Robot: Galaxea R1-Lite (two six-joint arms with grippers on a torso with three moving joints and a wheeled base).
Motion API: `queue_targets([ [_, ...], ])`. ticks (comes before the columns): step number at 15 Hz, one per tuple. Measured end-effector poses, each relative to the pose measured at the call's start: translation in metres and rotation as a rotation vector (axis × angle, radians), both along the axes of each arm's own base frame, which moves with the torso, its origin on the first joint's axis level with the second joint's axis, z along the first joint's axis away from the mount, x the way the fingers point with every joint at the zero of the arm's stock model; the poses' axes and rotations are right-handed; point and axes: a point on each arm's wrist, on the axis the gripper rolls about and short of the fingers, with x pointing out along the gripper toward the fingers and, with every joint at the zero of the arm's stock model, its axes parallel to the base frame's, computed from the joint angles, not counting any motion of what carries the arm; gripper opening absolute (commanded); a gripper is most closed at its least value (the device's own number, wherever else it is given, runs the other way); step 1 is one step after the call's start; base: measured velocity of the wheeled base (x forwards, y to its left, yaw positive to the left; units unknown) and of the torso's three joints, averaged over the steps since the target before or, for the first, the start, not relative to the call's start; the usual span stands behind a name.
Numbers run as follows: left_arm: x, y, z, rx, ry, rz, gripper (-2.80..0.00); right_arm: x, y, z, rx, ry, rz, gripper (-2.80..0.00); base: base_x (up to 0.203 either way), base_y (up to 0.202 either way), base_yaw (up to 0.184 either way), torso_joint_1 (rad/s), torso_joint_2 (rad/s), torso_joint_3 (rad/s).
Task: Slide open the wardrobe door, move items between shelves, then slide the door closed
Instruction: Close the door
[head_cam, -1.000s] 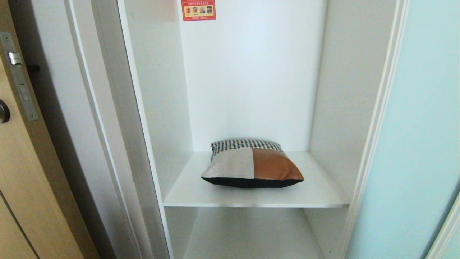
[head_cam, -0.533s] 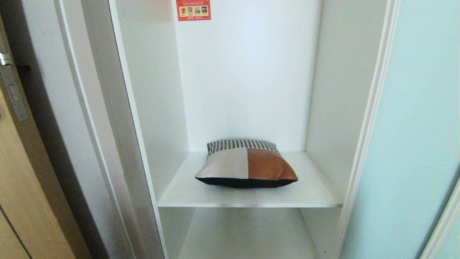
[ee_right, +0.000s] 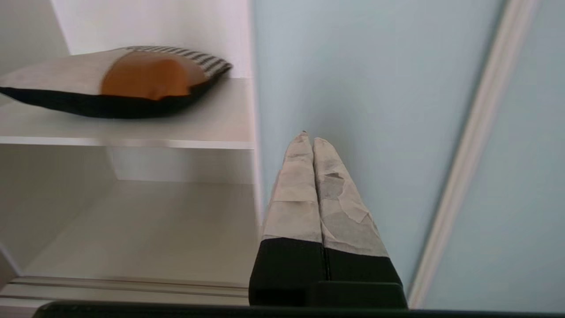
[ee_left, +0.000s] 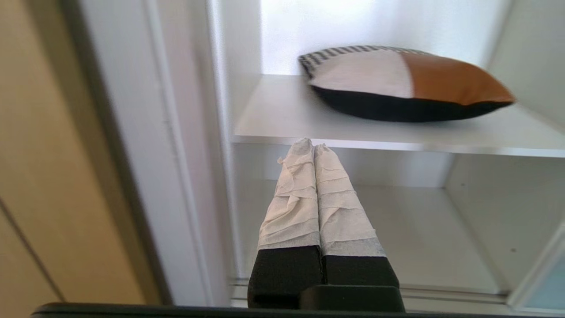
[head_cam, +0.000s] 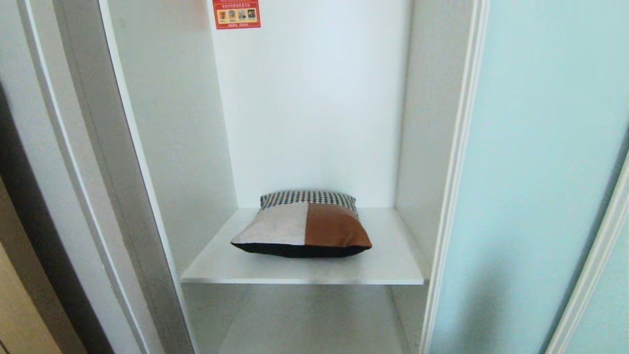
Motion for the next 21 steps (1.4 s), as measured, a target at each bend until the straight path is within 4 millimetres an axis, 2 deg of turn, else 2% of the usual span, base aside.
queue_targets([
  [11,0.0,0.0,0.0,-0.001,0.0,0.0,-2.8,0.0,0.0,0.0,0.0,0.0,0.0,-2.8,0.0,-0.185,0.001,0.002,0.0,0.001],
  [21,0.0,0.0,0.0,-0.001,0.0,0.0,-2.8,0.0,0.0,0.0,0.0,0.0,-0.001,-2.8,0.0,-0.005,0.0,0.0,0.0,-0.001],
])
